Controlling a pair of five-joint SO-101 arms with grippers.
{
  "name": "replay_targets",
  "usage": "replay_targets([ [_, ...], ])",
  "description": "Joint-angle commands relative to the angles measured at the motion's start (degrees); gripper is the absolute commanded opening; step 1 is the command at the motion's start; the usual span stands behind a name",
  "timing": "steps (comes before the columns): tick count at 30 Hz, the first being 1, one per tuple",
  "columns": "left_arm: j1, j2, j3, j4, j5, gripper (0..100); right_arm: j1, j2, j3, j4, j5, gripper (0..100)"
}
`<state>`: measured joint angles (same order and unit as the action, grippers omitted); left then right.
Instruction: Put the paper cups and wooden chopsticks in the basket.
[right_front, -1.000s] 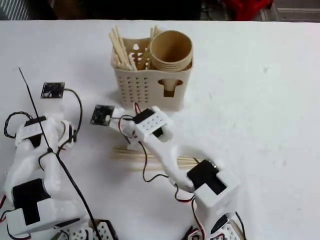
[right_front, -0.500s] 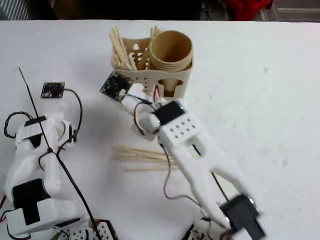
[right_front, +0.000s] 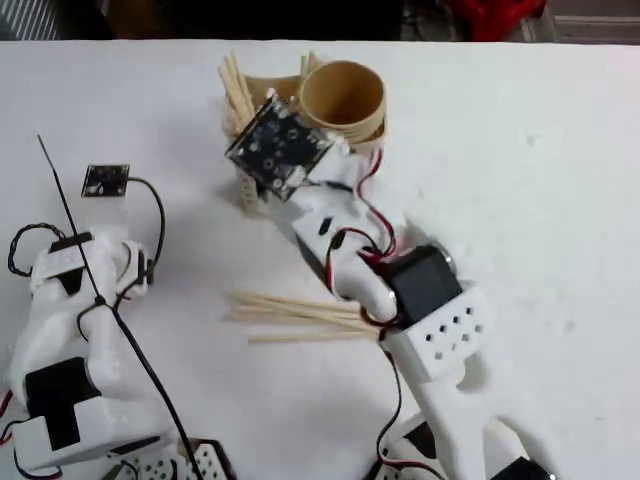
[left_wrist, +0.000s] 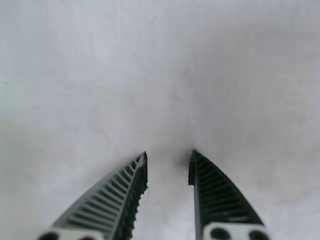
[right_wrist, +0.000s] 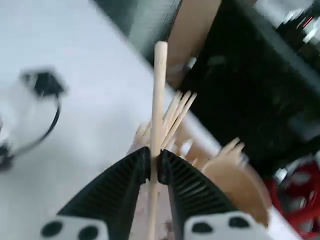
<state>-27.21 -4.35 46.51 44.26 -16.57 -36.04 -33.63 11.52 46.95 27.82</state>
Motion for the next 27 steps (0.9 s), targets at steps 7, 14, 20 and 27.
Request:
replay_targets([
  [7, 0.7, 0.1, -0.4, -0.9, -0.6, 15, 0.4, 11.8, -11.6, -29.2, -0.4, 2.0],
  [14, 0.7, 0.1, -0.4, -0.9, -0.6, 15, 1.7, 23.7, -20.2, -29.5, -0.4, 2.1],
  [20, 0.7, 0.1, -0.4, -0.9, -0.6, 15, 4.4, 26.1, -20.8, -28.5, -10.2, 3.3],
  [27, 0.7, 0.1, -0.5, -0.9, -0.6, 15, 5.8, 25.5, -20.9, -21.3, -21.5, 15.9],
])
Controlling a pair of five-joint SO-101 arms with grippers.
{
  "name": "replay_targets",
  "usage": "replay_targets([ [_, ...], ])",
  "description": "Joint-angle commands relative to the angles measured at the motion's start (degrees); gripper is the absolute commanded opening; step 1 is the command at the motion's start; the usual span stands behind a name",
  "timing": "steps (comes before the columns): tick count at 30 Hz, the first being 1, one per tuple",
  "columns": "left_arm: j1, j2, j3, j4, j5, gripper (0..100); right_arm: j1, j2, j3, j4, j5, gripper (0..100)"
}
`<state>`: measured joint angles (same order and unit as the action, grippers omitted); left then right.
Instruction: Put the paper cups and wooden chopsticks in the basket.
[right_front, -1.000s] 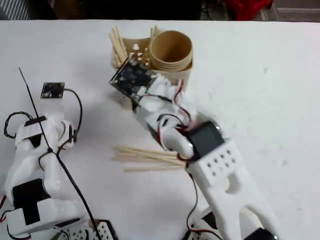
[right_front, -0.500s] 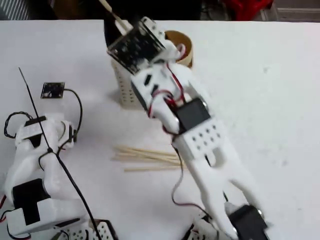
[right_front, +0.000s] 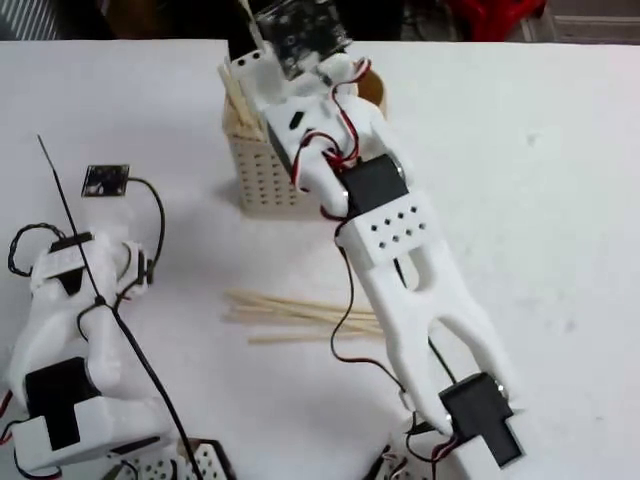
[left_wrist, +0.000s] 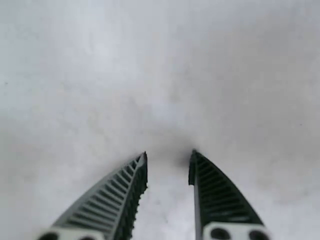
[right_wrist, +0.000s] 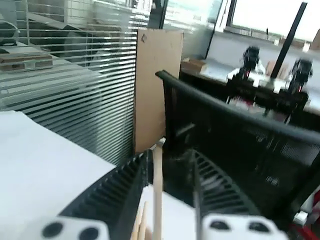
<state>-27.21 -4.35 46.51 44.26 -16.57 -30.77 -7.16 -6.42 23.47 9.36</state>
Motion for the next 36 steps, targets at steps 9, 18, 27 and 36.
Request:
replay_targets([
  [9, 0.7, 0.1, -0.5, -0.9, -0.6, 15, 0.6, -7.3, -2.7, 20.0, -2.8, 3.9],
  [18, 0.7, 0.1, -0.5, -0.9, -0.6, 15, -2.7, -18.4, -1.8, 50.9, 9.9, 3.9],
  [27, 0.6, 0.1, -0.5, -0.9, -0.3, 15, -4.2, -19.0, 15.0, 56.0, 10.9, 3.9],
  [36, 0.6, 0.1, -0.4, -0.9, -0.3, 15, -4.4, -18.6, 34.3, 46.3, 22.0, 3.9],
])
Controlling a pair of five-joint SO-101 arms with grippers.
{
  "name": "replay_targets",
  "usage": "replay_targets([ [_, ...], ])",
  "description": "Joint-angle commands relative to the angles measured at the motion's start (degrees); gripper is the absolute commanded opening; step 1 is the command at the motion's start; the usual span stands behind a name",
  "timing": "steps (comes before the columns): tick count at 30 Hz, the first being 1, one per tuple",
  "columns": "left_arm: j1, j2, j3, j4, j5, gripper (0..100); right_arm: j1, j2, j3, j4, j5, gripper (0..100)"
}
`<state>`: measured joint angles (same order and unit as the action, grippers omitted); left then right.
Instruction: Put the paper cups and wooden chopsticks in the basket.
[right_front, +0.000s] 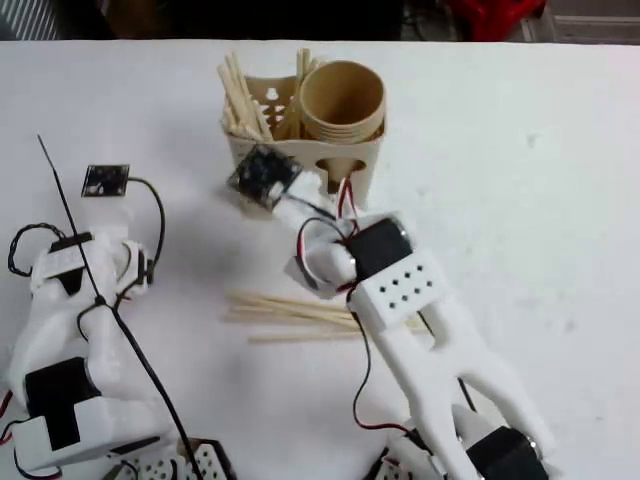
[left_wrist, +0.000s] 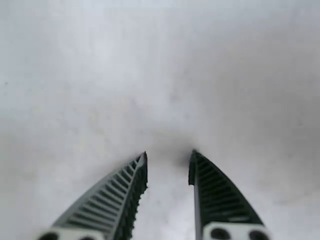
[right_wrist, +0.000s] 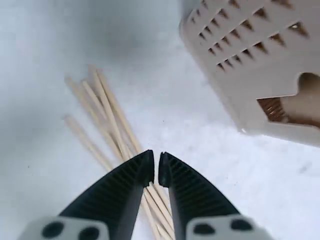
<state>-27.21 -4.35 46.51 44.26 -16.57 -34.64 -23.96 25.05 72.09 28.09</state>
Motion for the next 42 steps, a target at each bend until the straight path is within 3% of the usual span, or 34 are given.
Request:
replay_targets([
  [1, 0.6, 0.1, -0.4, -0.9, -0.3, 15, -1.0, -1.7, 4.1, -2.3, 5.4, 3.9],
  [7, 0.7, 0.1, -0.5, -0.9, -0.4, 15, -1.9, -1.7, 10.5, -2.7, 11.0, 4.0],
  [12, 0.7, 0.1, -0.5, -0.9, -0.5, 15, -2.0, -1.7, 13.3, -4.4, 15.8, 12.4],
  [22, 0.7, 0.1, -0.4, -0.9, -0.5, 15, -4.8, 9.8, 14.1, -19.5, 16.0, 13.5],
  [35, 0.7, 0.1, -0.4, -0.9, -0.6, 15, -3.7, 21.6, 10.5, -23.6, 16.0, 13.5],
  [42, 0.7, 0.1, -0.4, -0.9, -0.6, 15, -2.9, 19.2, 11.6, -23.5, 15.9, 13.5],
])
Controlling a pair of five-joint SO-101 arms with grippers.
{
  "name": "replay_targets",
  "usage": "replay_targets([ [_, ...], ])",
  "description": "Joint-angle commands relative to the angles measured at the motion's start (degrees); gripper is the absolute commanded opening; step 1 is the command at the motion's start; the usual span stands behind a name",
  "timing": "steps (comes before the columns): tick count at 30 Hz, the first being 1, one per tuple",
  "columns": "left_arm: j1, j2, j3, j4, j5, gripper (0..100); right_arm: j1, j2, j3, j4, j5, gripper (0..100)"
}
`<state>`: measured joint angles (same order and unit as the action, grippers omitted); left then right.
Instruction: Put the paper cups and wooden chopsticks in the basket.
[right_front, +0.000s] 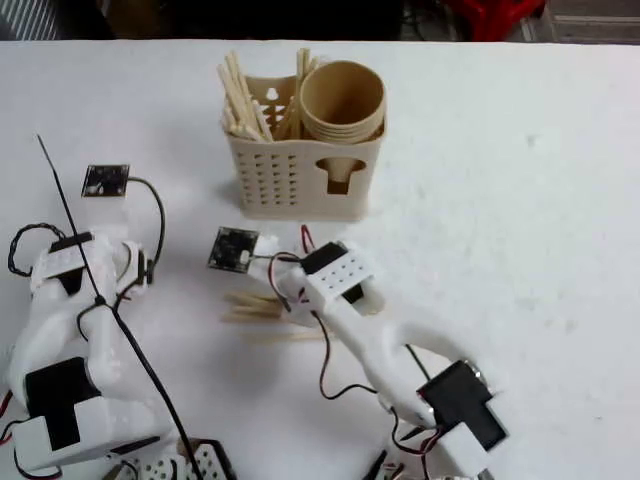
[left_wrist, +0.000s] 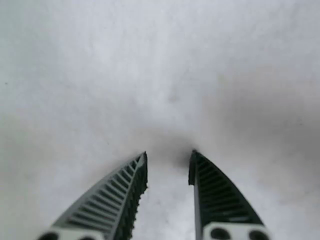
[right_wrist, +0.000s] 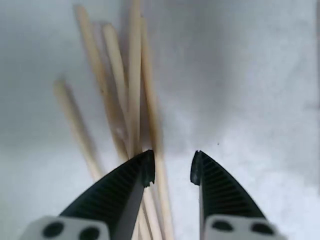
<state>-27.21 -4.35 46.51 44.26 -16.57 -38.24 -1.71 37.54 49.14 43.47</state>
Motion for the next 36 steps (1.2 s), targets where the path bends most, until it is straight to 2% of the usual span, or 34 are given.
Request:
replay_targets([
  [1, 0.7, 0.1, -0.4, -0.9, -0.6, 15, 0.6, -3.4, -0.4, -0.7, 0.5, 13.5],
  [9, 0.7, 0.0, -0.2, -0.9, -0.6, 15, 0.6, 3.6, -0.9, -4.6, 1.0, 13.4],
  [18, 0.7, 0.0, -0.3, -0.9, -0.6, 15, 2.9, 6.8, -4.5, -1.6, 1.1, 13.1],
  [23, 0.7, 0.0, -0.3, -0.9, -0.6, 15, 3.0, 6.4, -4.6, -1.7, 0.6, 0.9],
  [25, 0.7, 0.0, -0.3, -0.9, -0.6, 15, 3.0, 6.2, -4.6, -1.6, 0.6, 2.6],
  [28, 0.7, 0.1, -0.4, -0.9, -0.6, 15, 3.1, 3.2, -4.3, -1.5, -0.1, 1.5],
  [36, 0.7, 0.1, -0.4, -0.9, -0.5, 15, 6.4, -14.9, -1.1, 0.4, -8.8, 1.7],
])
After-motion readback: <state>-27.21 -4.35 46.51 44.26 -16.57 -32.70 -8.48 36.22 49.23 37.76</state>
